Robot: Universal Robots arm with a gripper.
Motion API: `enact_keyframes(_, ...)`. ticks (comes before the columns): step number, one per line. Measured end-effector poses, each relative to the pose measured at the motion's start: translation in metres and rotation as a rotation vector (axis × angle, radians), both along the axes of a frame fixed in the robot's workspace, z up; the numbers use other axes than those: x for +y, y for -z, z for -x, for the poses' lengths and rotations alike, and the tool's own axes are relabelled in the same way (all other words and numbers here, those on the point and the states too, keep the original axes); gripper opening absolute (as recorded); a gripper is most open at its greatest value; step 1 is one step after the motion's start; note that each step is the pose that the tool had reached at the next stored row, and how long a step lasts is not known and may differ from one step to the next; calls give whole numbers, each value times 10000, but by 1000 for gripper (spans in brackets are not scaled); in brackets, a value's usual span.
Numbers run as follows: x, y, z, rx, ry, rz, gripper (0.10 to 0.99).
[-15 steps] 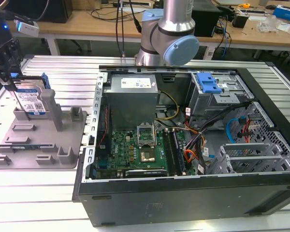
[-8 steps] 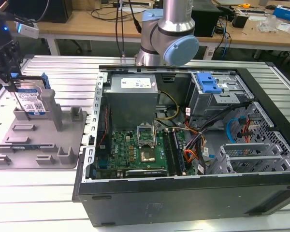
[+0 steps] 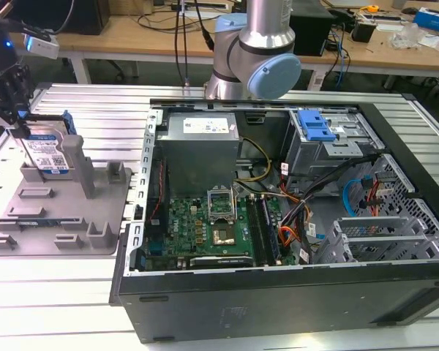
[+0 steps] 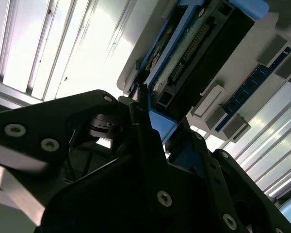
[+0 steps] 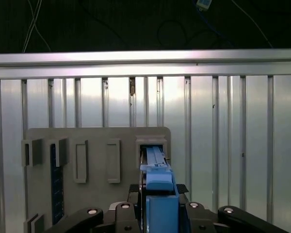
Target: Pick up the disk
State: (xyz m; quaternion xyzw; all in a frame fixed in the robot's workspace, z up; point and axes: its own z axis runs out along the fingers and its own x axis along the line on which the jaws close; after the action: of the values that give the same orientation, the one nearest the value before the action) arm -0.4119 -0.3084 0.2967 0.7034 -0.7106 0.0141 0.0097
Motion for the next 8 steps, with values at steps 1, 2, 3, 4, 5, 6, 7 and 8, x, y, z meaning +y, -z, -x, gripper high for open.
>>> enact_keyframes(1,0,1,0,0,0,0,365)
enact_keyframes(2,0,2,0,0,0,0,365)
enact_keyframes(3,0,3,0,0,0,0,365)
enact_keyframes(4,0,5,0,0,0,0,365)
enact_keyframes(5,0,6,0,0,0,0,365)
enact_keyframes(6,0,7,0,1,0,0,365)
enact_keyframes(7,0,7,0,1,0,1,365)
enact_keyframes(8,0,7,0,1,0,3,365)
